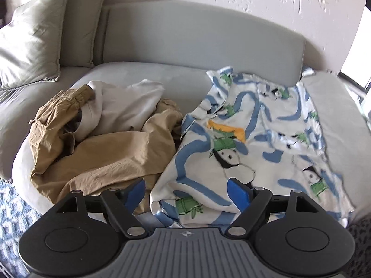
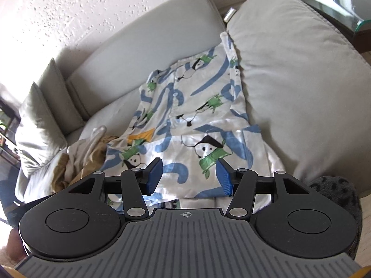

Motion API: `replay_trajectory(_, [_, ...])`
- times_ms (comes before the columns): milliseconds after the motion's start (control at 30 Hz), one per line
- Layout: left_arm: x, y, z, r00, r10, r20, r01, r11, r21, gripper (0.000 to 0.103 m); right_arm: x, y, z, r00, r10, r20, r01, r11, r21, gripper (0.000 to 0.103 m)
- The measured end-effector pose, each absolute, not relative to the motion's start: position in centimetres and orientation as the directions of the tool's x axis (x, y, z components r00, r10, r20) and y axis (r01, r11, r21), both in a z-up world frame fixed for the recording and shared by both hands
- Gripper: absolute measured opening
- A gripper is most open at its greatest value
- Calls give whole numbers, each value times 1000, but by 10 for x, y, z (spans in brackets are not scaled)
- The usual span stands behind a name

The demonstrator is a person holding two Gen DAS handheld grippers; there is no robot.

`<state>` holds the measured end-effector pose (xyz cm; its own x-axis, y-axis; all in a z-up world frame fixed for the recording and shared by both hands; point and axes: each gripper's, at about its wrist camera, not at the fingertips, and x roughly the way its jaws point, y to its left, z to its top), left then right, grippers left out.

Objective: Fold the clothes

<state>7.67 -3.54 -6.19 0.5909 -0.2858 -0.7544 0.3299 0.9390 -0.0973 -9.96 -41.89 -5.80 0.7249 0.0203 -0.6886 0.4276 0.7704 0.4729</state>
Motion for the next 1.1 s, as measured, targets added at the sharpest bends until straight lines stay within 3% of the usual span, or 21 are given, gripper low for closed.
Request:
replay_trajectory(233, [55, -49, -53, 595, -335, -731, 367, 922, -123, 86, -98, -416, -60, 734, 55, -677, 409, 761, 504, 57])
replay_trajectory(533, [40, -58, -56, 600, -299, -742, 329, 938, -112, 86, -105, -421, -66, 734, 75, -675, 415, 737, 533, 57])
replay_trajectory(700, [45, -53, -56, 569, -330, -753, 305, 935, -180, 86, -107, -422, -65, 740, 72, -669, 414, 735, 537, 57])
replay_trajectory(1100, [44, -58, -59, 565, -308, -766, 303, 940, -155, 86, -105, -421, -67, 736, 83, -672, 412, 733, 541, 58])
